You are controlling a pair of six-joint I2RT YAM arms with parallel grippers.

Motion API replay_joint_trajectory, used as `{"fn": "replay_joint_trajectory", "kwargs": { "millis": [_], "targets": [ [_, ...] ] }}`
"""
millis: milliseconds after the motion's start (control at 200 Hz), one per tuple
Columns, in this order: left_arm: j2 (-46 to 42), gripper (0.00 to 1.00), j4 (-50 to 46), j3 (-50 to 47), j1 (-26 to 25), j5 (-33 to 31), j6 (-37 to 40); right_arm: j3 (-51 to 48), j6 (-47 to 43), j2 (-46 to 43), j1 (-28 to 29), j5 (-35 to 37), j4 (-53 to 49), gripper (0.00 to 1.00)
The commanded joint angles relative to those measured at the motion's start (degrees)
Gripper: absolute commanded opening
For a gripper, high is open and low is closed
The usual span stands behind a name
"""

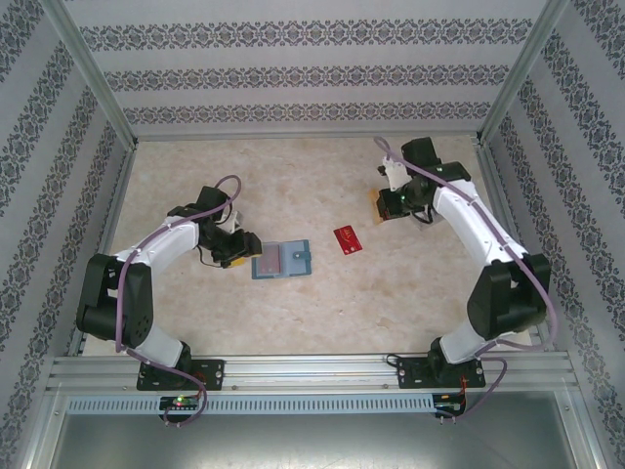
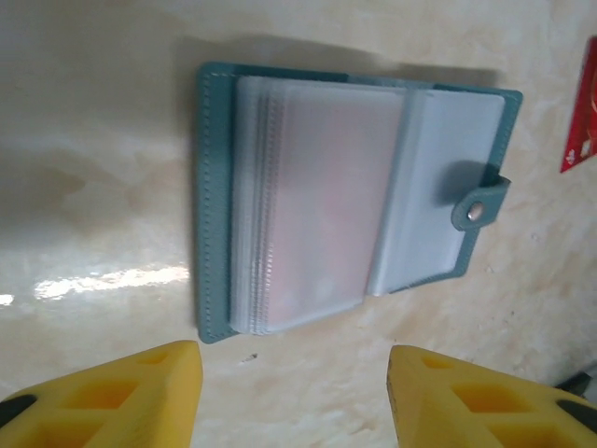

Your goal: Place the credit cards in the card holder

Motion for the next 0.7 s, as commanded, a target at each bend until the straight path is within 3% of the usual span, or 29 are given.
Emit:
{"fn": "replay_joint_trajectory", "kwargs": {
  "millis": [0, 220, 485, 694],
  "targets": [
    [-0.2, 0.57, 0.1, 0.0, -1.0, 3.4, 1.8, -4.4, 9.5, -0.2, 1.3, -18.8, 6.6, 0.0],
    [3.1, 0.57, 2.7, 0.5, -2.2, 3.2, 1.0, -11.0, 19.6, 4.5, 6.7, -30.2, 19.8, 0.0],
    [9.3, 0.55, 4.1, 1.1, -2.8, 0.8, -0.3, -10.3, 26.3, 15.0, 13.5, -32.9, 26.8, 0.0],
    [11.5, 0.46, 4.3, 1.4, -2.8, -0.8, -0.5, -9.2, 30.1, 22.1, 16.4, -34.6, 31.6, 0.0]
  ]
}}
